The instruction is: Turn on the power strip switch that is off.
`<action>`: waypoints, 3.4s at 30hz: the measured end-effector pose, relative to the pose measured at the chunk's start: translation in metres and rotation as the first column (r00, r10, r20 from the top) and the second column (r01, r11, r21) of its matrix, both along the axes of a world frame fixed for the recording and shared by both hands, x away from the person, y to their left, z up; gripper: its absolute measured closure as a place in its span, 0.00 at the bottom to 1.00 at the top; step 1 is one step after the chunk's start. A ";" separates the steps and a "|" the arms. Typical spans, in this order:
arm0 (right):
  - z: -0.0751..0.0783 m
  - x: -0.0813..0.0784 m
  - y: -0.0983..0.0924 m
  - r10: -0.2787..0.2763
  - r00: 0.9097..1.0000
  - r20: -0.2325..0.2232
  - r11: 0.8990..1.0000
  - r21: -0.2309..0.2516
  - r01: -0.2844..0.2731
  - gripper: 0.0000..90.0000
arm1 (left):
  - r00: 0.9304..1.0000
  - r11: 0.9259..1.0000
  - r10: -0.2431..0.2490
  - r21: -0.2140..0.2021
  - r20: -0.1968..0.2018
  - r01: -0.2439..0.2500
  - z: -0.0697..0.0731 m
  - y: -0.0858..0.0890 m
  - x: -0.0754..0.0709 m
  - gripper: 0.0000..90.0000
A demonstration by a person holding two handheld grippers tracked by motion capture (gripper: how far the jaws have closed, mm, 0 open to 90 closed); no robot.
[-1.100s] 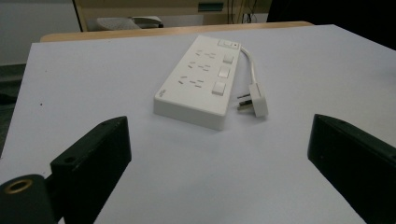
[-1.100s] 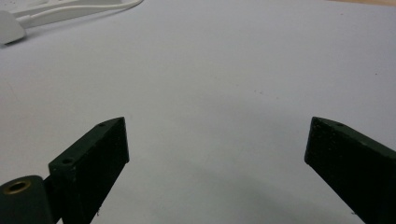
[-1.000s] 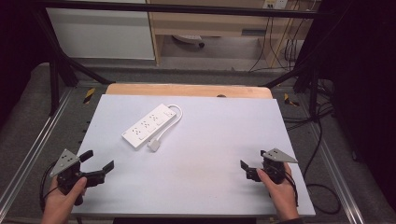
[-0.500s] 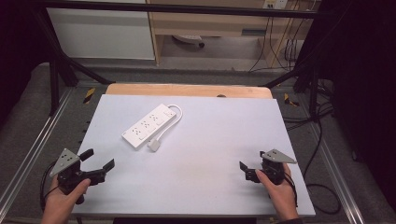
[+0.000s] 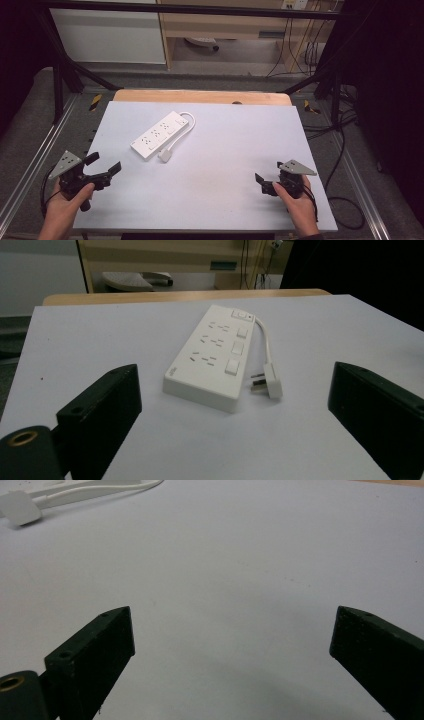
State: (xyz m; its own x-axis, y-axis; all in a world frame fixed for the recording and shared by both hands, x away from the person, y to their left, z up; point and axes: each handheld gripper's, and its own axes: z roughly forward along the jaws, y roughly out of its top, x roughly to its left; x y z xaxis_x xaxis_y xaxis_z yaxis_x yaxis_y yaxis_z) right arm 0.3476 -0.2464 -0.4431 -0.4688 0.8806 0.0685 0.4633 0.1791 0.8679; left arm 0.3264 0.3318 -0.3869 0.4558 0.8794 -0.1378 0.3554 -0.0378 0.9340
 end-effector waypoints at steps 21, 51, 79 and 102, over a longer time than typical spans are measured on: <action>0.001 0.000 -0.001 0.013 1.000 0.008 1.000 0.006 -0.013 0.06 | 1.000 0.999 -0.027 0.029 0.001 0.027 0.015 -0.016 0.035 0.05; 0.003 0.000 -0.001 0.004 1.000 0.015 1.000 0.022 -0.004 0.05 | 0.998 0.996 -0.067 0.062 0.015 0.066 0.044 -0.050 0.078 0.06; 0.004 -0.001 0.000 0.003 1.000 0.019 1.000 0.025 -0.004 0.05 | 0.998 0.994 -0.057 0.091 -0.011 0.057 0.040 -0.084 0.121 0.08; 0.004 -0.001 -0.001 0.007 1.000 0.017 1.000 0.029 -0.007 0.05 | 0.997 0.990 -0.072 0.120 -0.034 0.075 0.032 -0.089 0.133 0.12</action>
State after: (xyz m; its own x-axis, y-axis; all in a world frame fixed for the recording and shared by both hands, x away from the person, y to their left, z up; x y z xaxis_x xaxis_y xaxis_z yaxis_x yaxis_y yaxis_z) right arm 0.3469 -0.2473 -0.4390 -0.4763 0.8751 0.0859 0.4475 0.1572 0.8804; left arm 0.4596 0.2425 -0.3553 0.5173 0.8546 -0.0464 0.3744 -0.1773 0.9101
